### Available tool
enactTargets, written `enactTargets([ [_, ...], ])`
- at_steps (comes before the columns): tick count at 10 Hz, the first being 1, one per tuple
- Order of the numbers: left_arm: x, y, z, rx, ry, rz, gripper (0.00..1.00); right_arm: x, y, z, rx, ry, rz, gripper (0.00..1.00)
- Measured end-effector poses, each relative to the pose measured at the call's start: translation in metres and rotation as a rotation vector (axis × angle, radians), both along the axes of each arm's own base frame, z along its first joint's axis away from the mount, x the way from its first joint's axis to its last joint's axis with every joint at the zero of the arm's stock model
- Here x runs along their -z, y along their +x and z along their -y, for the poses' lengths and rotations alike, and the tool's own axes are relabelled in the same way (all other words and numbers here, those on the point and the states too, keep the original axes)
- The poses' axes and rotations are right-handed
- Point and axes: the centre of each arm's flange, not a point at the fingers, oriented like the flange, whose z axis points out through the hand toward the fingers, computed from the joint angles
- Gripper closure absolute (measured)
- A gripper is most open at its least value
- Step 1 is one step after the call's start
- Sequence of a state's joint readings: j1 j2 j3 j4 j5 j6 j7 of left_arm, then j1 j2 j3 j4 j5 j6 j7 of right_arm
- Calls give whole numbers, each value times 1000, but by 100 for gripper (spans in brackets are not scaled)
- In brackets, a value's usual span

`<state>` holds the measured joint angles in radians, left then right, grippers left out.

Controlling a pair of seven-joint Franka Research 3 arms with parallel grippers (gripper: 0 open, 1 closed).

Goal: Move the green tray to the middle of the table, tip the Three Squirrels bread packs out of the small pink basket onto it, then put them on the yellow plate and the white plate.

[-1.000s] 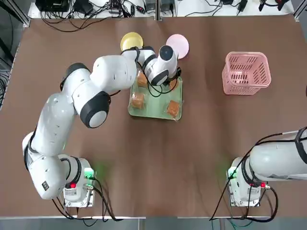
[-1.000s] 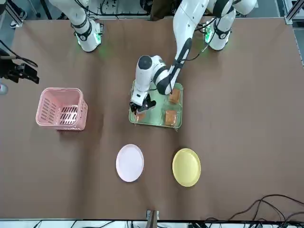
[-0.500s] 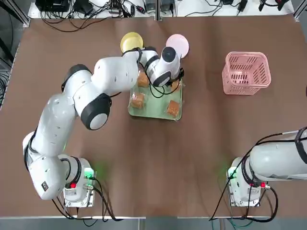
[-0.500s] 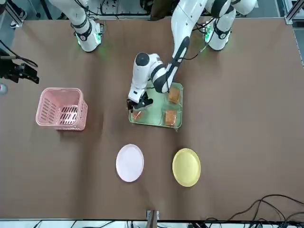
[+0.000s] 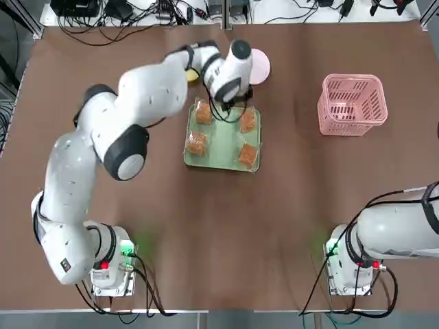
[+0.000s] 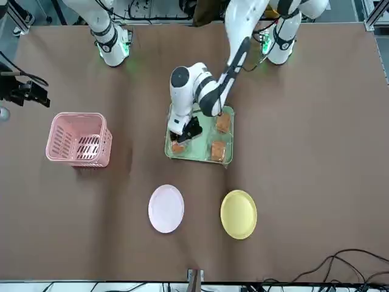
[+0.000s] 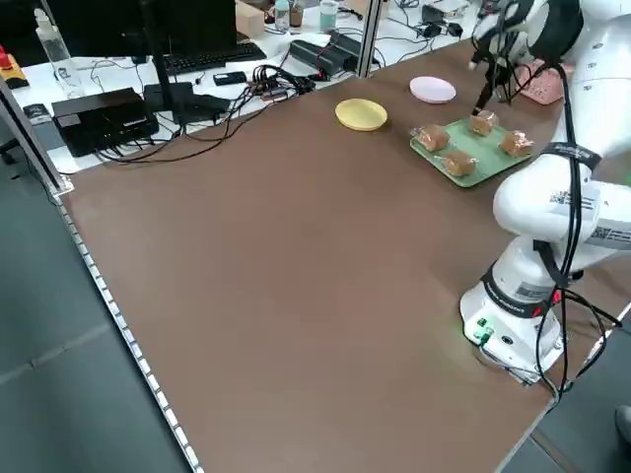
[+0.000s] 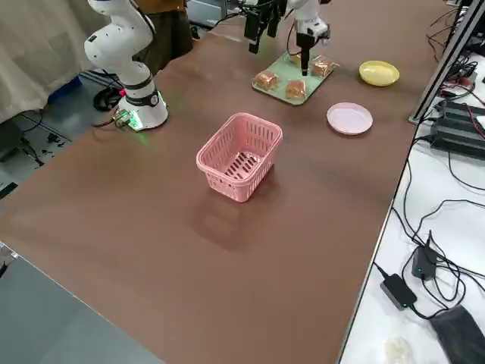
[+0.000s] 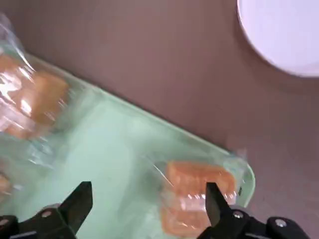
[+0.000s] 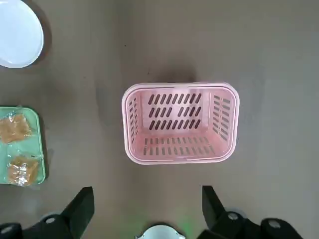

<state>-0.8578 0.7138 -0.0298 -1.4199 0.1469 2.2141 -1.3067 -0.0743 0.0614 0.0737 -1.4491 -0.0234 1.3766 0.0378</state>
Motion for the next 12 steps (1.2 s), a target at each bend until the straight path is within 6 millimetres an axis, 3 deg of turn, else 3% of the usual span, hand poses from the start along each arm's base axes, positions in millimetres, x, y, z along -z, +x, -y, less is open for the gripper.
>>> enactTargets([
  [3, -83, 50, -63, 32, 29, 5, 0, 0, 0, -5, -2, 45, 1, 4],
  [5, -136, 78, -124, 90, 40, -30, 0, 0, 0, -5, -1, 47, 1, 4],
  [6, -162, 95, -170, 121, 38, -72, 0, 0, 0, -5, -1, 47, 1, 4],
  [8, -215, 128, -287, 183, 48, -121, 0, 0, 0, -6, -3, 48, 2, 4],
  [10, -258, 143, -397, 226, 45, -129, 0, -3, 4, -20, -28, 49, 33, 4],
  [11, -274, 142, -430, 247, 44, -119, 0, -4, 6, -35, -54, 51, 53, 4],
  [12, -288, 138, -447, 266, 45, -102, 0, -2, 9, -53, -85, 53, 72, 5],
])
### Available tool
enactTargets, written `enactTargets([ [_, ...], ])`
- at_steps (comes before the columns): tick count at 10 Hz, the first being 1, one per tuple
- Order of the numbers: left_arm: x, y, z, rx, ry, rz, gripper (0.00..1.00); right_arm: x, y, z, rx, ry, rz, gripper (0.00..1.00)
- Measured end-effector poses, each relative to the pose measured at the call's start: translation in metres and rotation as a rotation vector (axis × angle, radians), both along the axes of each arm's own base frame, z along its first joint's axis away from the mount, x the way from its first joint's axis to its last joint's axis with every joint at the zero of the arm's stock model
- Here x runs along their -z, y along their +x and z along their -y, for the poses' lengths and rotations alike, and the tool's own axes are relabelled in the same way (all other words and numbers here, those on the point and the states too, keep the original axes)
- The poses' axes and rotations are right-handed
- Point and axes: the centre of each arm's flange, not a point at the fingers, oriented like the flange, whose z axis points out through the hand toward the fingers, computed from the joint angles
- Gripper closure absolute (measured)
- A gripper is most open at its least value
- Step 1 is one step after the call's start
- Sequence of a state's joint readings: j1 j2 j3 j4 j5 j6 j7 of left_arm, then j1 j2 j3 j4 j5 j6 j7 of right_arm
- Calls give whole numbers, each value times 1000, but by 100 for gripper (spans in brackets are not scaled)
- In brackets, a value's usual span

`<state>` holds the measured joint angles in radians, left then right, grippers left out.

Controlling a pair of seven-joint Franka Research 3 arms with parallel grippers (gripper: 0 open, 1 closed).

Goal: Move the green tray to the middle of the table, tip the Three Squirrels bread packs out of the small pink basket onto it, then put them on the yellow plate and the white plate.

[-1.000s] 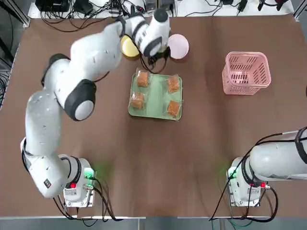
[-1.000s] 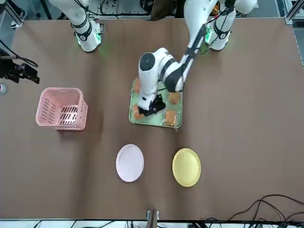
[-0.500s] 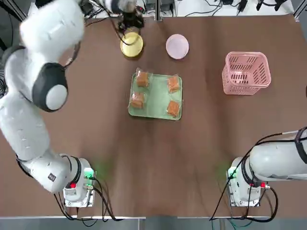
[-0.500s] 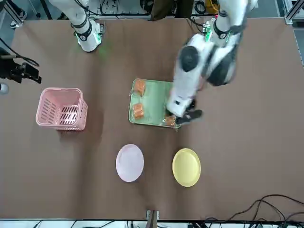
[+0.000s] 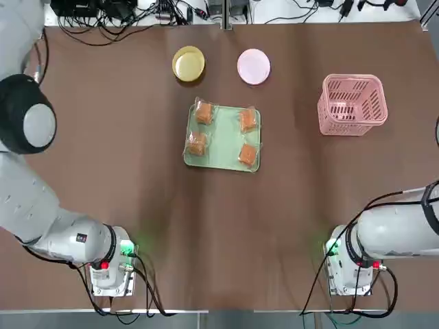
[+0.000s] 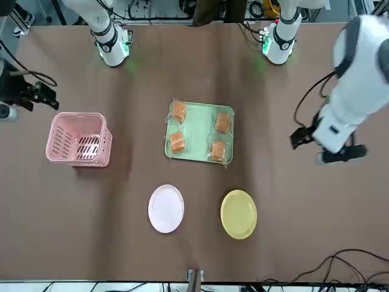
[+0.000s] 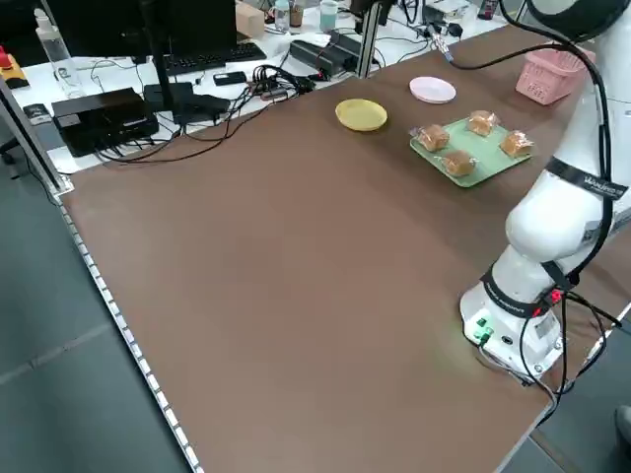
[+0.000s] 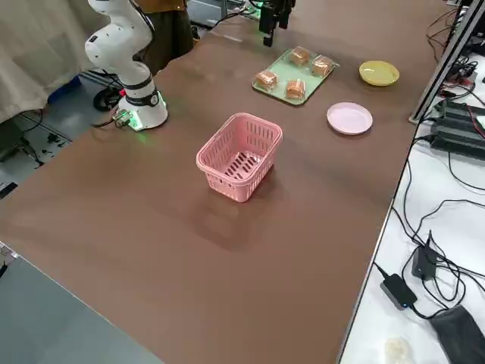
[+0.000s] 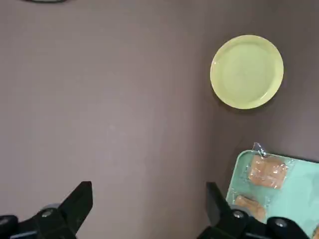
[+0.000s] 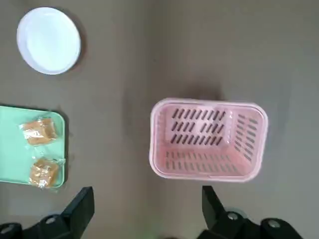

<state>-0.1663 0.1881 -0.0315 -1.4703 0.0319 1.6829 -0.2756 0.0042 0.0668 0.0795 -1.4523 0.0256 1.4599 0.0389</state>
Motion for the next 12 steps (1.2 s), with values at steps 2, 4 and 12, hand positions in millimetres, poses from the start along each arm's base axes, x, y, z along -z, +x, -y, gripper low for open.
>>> enactTargets([
  [2, -24, -11, -18, 5, 0, 13, 0, 24, 14, -48, -16, 4, 27, 5],
  [4, -35, -15, -53, 11, -29, 14, 0, 70, 27, -108, -18, 4, 15, 6],
  [12, 150, -7, 86, 214, -136, -75, 0, 250, 14, -281, -98, 31, 38, 8],
])
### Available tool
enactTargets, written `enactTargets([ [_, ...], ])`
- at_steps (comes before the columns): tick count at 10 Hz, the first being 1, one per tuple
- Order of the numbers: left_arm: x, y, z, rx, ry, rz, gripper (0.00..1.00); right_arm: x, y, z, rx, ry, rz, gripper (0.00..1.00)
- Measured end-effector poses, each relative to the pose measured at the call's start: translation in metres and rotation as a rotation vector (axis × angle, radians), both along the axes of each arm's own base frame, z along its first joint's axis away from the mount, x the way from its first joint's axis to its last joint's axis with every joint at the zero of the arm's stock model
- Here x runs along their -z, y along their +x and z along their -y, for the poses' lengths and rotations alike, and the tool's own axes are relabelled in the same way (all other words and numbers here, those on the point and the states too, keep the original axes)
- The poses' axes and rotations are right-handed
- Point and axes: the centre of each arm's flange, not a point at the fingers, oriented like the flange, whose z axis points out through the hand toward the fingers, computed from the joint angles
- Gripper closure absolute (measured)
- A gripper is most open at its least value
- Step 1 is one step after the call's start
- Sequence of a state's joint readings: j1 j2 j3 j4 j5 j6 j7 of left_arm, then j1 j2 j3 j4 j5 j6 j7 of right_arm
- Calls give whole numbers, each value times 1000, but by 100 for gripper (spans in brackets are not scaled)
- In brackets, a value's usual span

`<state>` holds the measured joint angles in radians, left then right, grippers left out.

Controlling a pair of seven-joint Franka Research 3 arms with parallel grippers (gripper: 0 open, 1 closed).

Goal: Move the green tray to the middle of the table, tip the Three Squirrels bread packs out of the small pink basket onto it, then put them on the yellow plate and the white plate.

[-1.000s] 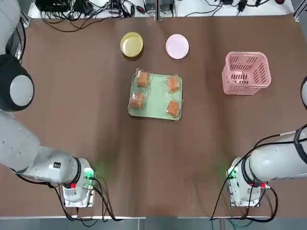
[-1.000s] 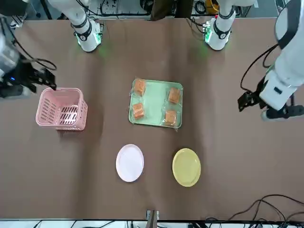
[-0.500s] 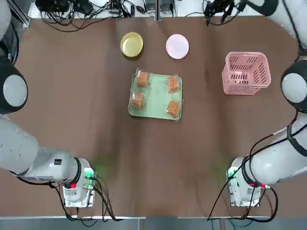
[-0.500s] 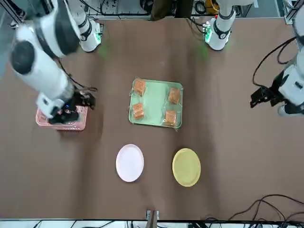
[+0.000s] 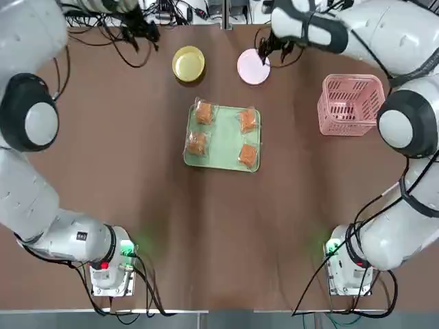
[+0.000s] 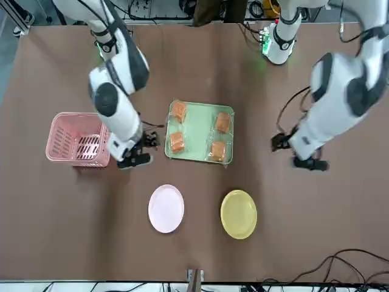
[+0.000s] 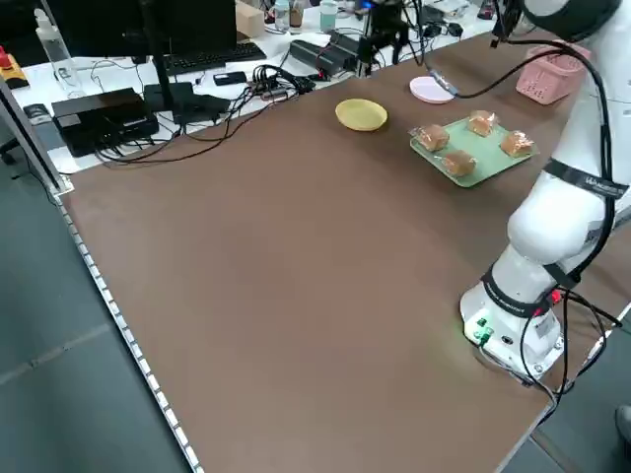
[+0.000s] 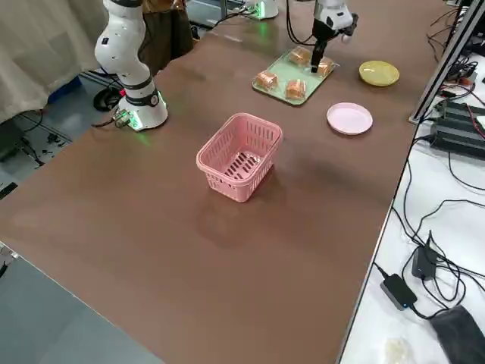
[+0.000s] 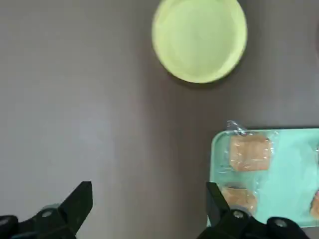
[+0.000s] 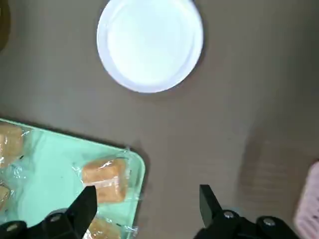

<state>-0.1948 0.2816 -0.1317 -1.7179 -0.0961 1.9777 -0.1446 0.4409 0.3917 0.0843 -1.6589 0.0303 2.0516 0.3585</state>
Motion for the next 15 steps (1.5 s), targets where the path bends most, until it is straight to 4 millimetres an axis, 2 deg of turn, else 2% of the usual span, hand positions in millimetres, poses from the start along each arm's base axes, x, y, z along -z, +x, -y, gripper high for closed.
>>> enactTargets([
  [1, 21, -6, 36, 21, 1, -11, 0, 23, -14, -14, -14, -3, -9, 9],
  [3, 44, -19, 86, 51, 16, -14, 0, 58, -39, -36, -20, 10, -35, 10],
  [4, 48, -20, 102, 59, 31, -7, 0, 71, -48, -47, -8, 14, -43, 10],
  [5, 61, -21, 115, 71, 55, -11, 0, 84, -56, -60, -2, 16, -45, 10],
  [8, 123, -44, 176, 48, 99, -5, 0, 117, -69, -80, -15, 13, -51, 10],
  [9, 139, -46, 184, 37, 97, -7, 0, 128, -71, -84, -19, 17, -45, 10],
  [12, 171, -59, 205, 18, 99, -18, 0, 162, -74, -84, -17, 11, -52, 10],
  [15, 204, -83, 222, 56, 131, -57, 0, 168, -73, -81, -14, 6, -55, 10],
])
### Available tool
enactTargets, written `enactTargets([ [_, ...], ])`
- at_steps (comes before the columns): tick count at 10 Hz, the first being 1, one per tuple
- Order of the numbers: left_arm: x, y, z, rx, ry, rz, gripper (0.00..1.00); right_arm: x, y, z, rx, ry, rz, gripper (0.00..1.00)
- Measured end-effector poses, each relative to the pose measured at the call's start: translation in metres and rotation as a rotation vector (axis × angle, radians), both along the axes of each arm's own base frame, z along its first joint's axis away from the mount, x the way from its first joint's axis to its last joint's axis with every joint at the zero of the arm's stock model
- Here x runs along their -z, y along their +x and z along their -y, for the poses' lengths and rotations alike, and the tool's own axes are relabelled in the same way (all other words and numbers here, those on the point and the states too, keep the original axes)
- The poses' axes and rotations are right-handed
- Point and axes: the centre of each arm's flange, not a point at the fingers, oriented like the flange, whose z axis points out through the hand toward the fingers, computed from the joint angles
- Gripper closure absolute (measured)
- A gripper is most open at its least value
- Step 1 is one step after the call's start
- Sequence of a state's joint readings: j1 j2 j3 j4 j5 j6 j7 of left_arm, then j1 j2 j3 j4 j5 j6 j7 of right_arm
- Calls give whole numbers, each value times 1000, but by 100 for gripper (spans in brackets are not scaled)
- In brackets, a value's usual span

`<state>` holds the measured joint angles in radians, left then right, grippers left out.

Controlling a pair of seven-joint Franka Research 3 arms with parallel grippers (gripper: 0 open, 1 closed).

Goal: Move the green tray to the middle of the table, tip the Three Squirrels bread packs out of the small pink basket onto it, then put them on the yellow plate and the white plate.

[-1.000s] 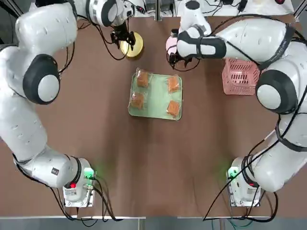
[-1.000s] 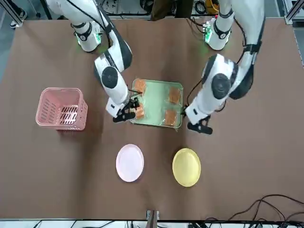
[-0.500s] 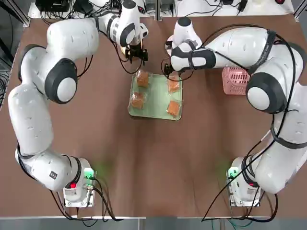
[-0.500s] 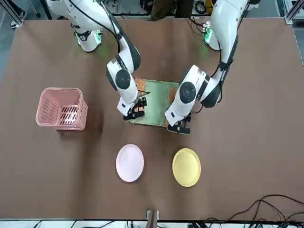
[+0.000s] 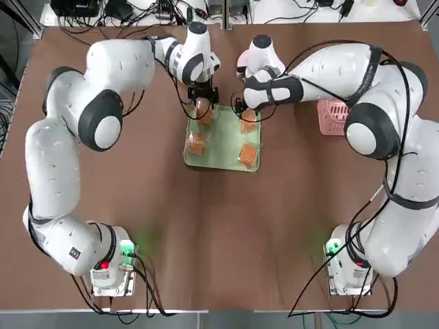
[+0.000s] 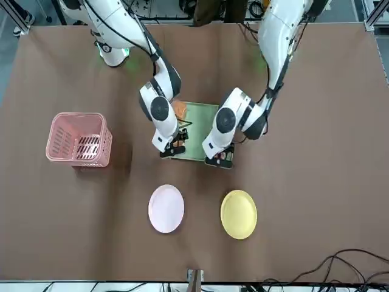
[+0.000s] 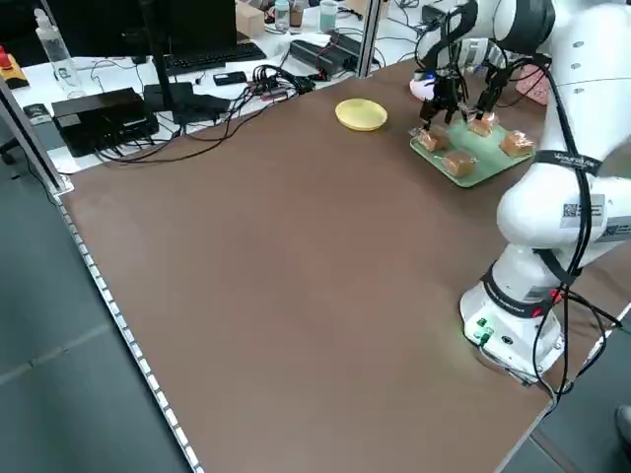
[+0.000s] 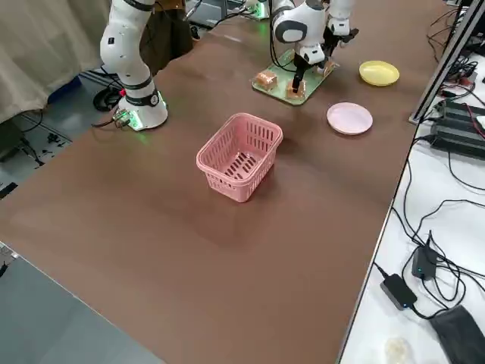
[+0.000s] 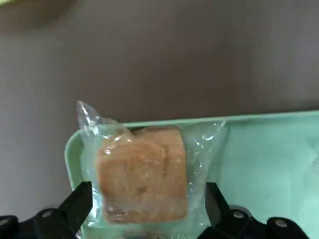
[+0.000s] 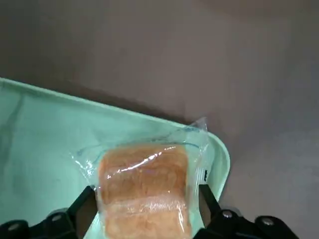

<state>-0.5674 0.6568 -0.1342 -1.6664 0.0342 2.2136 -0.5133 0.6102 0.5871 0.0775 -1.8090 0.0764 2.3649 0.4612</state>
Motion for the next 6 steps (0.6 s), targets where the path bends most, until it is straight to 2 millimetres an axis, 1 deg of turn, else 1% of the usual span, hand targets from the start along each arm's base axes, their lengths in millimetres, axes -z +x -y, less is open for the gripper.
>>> enactTargets([
  [1, 8, -8, 0, 16, 17, -10, 0, 4, -1, 1, 0, -3, -4, 10],
  [3, 13, -13, -2, 43, 45, -4, 0, 14, -3, 0, -2, -3, -4, 11],
  [4, 15, -14, -4, 47, 50, -6, 0, 14, -3, -1, -3, -1, -1, 28],
  [5, 15, -14, -5, 47, 52, -6, 0, 11, -2, -2, -4, 1, 2, 37],
  [6, 14, -13, -6, 45, 53, -5, 0, 9, -2, -2, -5, 1, 2, 41],
])
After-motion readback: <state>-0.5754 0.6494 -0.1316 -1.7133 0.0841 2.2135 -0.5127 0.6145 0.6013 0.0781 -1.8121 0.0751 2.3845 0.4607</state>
